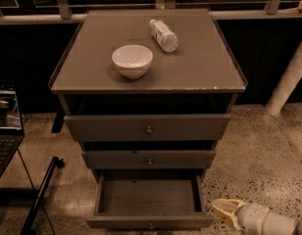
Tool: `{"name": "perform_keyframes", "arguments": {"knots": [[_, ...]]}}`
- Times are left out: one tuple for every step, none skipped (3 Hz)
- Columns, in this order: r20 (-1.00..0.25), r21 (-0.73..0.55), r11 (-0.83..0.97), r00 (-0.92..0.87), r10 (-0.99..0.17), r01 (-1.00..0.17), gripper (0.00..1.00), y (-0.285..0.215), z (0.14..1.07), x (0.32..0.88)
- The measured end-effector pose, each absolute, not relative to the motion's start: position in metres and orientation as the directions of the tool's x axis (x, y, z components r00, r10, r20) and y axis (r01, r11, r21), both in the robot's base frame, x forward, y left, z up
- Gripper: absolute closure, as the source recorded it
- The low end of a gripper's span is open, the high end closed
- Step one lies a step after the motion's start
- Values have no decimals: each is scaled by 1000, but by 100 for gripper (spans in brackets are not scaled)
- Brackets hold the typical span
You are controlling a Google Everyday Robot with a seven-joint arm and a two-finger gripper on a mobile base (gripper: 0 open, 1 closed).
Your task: Close bottom drawer
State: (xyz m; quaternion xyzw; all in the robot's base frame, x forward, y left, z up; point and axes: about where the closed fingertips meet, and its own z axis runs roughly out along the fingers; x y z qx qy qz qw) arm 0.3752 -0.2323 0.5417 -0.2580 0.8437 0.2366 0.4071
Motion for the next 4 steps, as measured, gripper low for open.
{"name": "perform_keyframes", "arguments": {"knots": [[-811, 221, 801, -562, -166, -556, 100, -235, 471, 392], [-775, 318, 801, -626, -89, -507, 100, -226, 399, 402], [-708, 414, 795, -706, -25, -444, 100, -224, 342, 404], [-703, 420, 793, -711, -25, -442, 100, -222, 336, 403]]}}
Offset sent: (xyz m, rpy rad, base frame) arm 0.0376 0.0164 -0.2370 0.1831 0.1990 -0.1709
